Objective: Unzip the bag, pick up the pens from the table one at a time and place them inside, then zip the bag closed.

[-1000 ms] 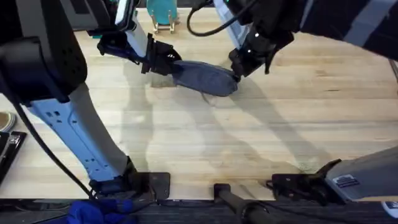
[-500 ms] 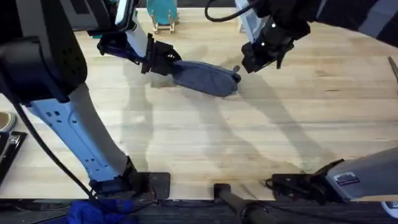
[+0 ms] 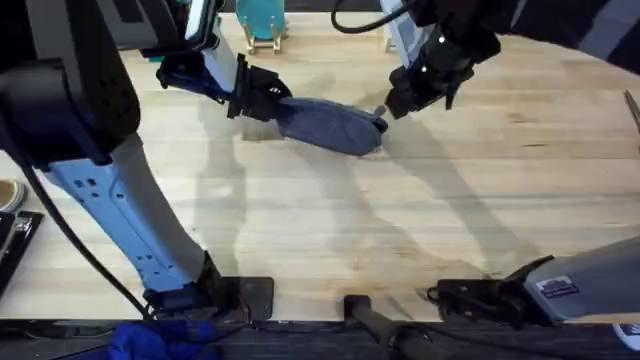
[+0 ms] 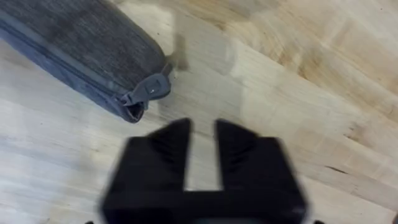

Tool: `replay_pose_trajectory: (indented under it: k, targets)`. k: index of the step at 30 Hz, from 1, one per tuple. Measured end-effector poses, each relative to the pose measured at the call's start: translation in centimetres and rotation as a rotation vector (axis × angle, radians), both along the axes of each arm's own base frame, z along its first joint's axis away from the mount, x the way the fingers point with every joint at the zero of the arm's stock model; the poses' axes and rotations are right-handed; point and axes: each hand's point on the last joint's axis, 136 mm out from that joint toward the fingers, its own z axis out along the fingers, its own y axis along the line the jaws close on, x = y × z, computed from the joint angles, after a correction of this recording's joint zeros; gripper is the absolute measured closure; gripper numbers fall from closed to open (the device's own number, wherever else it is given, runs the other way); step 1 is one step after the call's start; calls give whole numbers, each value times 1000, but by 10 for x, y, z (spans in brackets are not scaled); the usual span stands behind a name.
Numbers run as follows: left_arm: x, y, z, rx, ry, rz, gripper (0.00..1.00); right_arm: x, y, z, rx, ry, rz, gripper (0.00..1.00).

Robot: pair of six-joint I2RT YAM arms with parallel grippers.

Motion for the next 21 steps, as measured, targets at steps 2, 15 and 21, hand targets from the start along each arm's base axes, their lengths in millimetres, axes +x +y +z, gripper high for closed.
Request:
replay_pose_trajectory:
  k: [2, 15, 21]
  targets:
    - [0, 0, 0, 0, 0, 0, 959, 0, 0, 0, 0, 0, -1, 455]
    - [0, 0, 0, 0, 0, 0, 956, 0, 0, 0, 0, 1, 0, 5]
    - [0, 0, 0, 0, 0, 0, 957, 0, 0, 0, 0, 1, 0, 5]
